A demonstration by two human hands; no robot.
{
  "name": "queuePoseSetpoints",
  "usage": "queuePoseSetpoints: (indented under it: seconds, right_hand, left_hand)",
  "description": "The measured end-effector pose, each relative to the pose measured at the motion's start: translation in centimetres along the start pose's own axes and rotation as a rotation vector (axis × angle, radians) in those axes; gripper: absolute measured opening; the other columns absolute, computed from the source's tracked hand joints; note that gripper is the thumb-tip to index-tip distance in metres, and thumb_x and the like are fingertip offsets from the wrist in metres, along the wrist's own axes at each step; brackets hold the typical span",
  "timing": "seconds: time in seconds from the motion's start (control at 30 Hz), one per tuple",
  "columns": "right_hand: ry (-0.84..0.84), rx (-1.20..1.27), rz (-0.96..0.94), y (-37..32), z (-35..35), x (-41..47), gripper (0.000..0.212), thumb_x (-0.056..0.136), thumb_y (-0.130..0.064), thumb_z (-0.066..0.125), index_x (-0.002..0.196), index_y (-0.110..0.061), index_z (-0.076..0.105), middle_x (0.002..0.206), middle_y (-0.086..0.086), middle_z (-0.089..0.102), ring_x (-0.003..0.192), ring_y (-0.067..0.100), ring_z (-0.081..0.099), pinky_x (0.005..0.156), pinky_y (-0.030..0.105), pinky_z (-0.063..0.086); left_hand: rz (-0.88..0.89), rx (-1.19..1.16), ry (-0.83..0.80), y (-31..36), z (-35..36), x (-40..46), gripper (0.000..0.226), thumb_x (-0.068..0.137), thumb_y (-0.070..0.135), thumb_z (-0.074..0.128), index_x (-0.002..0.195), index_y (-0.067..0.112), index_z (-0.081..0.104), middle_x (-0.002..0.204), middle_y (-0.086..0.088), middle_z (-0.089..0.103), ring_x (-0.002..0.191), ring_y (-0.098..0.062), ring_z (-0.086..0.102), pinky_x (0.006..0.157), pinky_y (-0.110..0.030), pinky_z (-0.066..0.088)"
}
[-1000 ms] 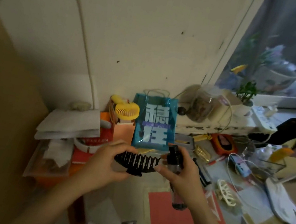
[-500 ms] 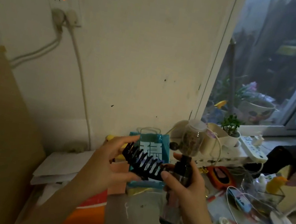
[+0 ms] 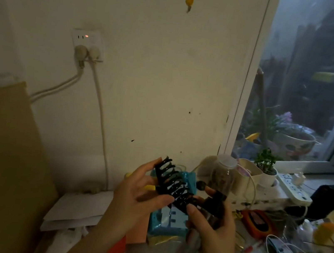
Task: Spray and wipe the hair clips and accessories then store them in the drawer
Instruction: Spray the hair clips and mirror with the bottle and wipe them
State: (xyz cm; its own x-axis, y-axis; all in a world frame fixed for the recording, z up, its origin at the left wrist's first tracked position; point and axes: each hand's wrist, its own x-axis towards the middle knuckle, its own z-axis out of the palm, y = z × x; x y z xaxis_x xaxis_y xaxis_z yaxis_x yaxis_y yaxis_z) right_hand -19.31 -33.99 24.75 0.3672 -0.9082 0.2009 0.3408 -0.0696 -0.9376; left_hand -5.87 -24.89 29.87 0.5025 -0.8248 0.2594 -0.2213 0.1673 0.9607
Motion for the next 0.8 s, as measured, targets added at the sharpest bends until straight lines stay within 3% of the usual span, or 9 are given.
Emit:
queuePoseSetpoints:
  seconds: [0.17,0.23,0.3,0.37,0.47,0.53,0.67,0.7,0.8]
  right_hand:
    - [-0.072,-0.096,-0.016,-1.1,-0.8,-0.6,0.063,0.067,-0.003,0.074,0.121,-0.027,0.051,0.087,0.001,0.072,0.078,0.011,0.069,0.055,0.02,0.054]
    - [-0.101,-0.164,-0.088,-2.3,-1.1,-0.9,0.079,0.065,-0.012,0.074,0.13,-0.038,0.039,0.096,0.003,0.069,0.084,0.01,0.068,0.062,0.021,0.056]
    - [-0.155,-0.314,-0.218,-4.0,-1.3,-1.0,0.088,0.06,-0.027,0.073,0.126,-0.061,0.025,0.106,-0.01,0.061,0.091,0.0,0.064,0.071,0.013,0.053]
    - [-0.2,-0.484,-0.352,-5.8,-1.2,-1.1,0.082,0.061,-0.041,0.07,0.114,-0.076,0.018,0.107,-0.028,0.053,0.095,-0.015,0.056,0.072,0.001,0.046]
    - [-0.227,-0.675,-0.521,-7.3,-0.9,-1.0,0.061,0.071,-0.063,0.062,0.113,-0.077,0.021,0.112,-0.045,0.046,0.102,-0.018,0.051,0.077,-0.003,0.043]
    - [-0.198,-0.771,-0.636,-7.8,-0.6,-1.0,0.055,0.073,-0.064,0.054,0.117,-0.072,0.022,0.101,-0.033,0.05,0.082,-0.004,0.059,0.063,-0.003,0.043]
    - [-0.175,-0.905,-0.737,-9.0,0.7,-0.5,0.05,0.075,-0.052,0.05,0.119,-0.06,0.028,0.094,-0.03,0.042,0.066,-0.009,0.048,0.046,-0.006,0.03]
    - [-0.167,-0.914,-0.749,-9.3,1.0,-0.3,0.049,0.072,-0.049,0.052,0.116,-0.057,0.033,0.095,-0.03,0.042,0.068,-0.009,0.049,0.047,-0.005,0.03]
    - [-0.186,-0.83,-0.693,-10.1,1.6,0.3,0.063,0.07,-0.039,0.064,0.103,-0.074,0.024,0.098,-0.033,0.043,0.081,-0.009,0.052,0.073,0.008,0.044]
  left_hand:
    - [0.001,0.03,-0.051,0.7,-0.9,0.1,0.066,0.058,0.022,0.075,0.119,0.034,0.053,0.09,-0.003,0.075,0.084,-0.017,0.072,0.069,-0.025,0.057]
    - [0.012,0.045,-0.035,1.0,-1.4,0.3,0.064,0.059,0.022,0.074,0.118,0.035,0.053,0.088,-0.002,0.075,0.082,-0.016,0.072,0.067,-0.022,0.056]
    - [0.016,0.038,-0.015,1.4,-2.0,0.8,0.063,0.06,0.021,0.074,0.117,0.035,0.053,0.085,-0.002,0.075,0.08,-0.017,0.072,0.065,-0.021,0.056]
    - [0.03,0.03,0.011,1.7,-2.6,1.3,0.063,0.06,0.019,0.074,0.117,0.033,0.054,0.084,-0.003,0.075,0.078,-0.018,0.072,0.065,-0.021,0.056]
    - [0.067,0.04,0.027,2.5,-3.1,1.9,0.063,0.06,0.02,0.074,0.119,0.031,0.054,0.086,-0.002,0.075,0.08,-0.017,0.072,0.068,-0.021,0.056]
    - [0.089,0.027,0.036,3.1,-3.3,2.3,0.063,0.06,0.021,0.074,0.119,0.031,0.055,0.085,-0.002,0.075,0.08,-0.018,0.072,0.068,-0.022,0.056]
    - [0.14,0.005,0.035,4.6,-3.5,2.8,0.06,0.059,0.017,0.072,0.115,0.031,0.056,0.082,-0.001,0.075,0.075,-0.018,0.073,0.066,-0.018,0.054]
    - [0.156,0.001,0.029,5.1,-3.5,2.9,0.06,0.06,0.016,0.072,0.116,0.031,0.055,0.082,-0.001,0.075,0.075,-0.017,0.073,0.066,-0.018,0.054]
    - [0.207,-0.016,0.026,6.5,-3.6,3.4,0.062,0.06,0.015,0.072,0.118,0.03,0.055,0.082,0.001,0.075,0.075,-0.015,0.072,0.067,-0.016,0.053]
